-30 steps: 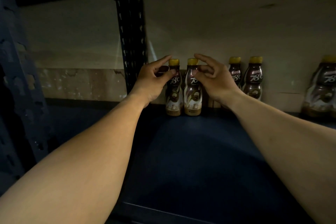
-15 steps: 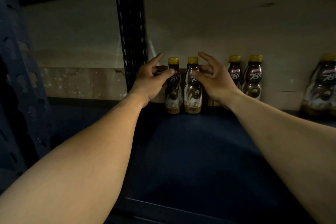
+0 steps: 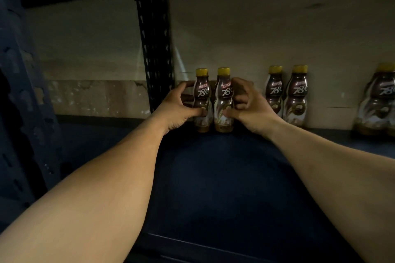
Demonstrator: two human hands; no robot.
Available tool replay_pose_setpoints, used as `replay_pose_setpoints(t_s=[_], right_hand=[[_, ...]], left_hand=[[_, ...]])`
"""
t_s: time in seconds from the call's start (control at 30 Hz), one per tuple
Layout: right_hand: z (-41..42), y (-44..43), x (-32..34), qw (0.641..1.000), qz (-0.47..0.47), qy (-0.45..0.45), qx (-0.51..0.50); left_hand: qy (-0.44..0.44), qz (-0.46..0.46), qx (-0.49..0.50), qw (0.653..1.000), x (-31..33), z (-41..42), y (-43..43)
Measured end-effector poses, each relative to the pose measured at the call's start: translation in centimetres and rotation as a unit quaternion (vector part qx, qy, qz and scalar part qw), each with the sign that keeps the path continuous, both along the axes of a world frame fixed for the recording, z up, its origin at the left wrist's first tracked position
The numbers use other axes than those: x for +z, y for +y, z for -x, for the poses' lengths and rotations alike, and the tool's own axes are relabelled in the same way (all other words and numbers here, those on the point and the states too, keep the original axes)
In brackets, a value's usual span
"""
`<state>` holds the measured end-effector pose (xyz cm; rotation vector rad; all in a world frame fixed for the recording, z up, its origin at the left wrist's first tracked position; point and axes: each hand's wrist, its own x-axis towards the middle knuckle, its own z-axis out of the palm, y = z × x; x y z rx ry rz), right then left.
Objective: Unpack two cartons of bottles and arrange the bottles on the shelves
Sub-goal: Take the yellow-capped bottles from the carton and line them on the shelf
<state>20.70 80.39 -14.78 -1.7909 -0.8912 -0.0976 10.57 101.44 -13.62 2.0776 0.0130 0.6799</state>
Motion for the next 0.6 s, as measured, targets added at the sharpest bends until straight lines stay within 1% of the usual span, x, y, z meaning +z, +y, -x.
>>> replay_pose_setpoints(t_s=[0.17,0.3,0.43,0.6], right_hand=[[0.7,1.1,-0.4,0.999,-0.008,-0.036,-0.015],[1.2,0.8,-0.6,0.998,-0.009,-0.068,-0.008],[1.1,0.5,-0.9,0.997,0.013,-0.077,-0.004],[0.9,1.1,-1.1,0.996,0.043,-0.074,-0.019]], left_hand=[[-0.042,0.000,0.017,0.999,-0.8,-0.4,0.3],[-0.070,0.003,0.016,0.997,-0.7,-0.2,0.2],[-0.044,-0.029,-0.012,0.999,-0.8,-0.1,0.1],[-0.026,-0.051,0.004,0.998,-1.6,-0.4,0.2]])
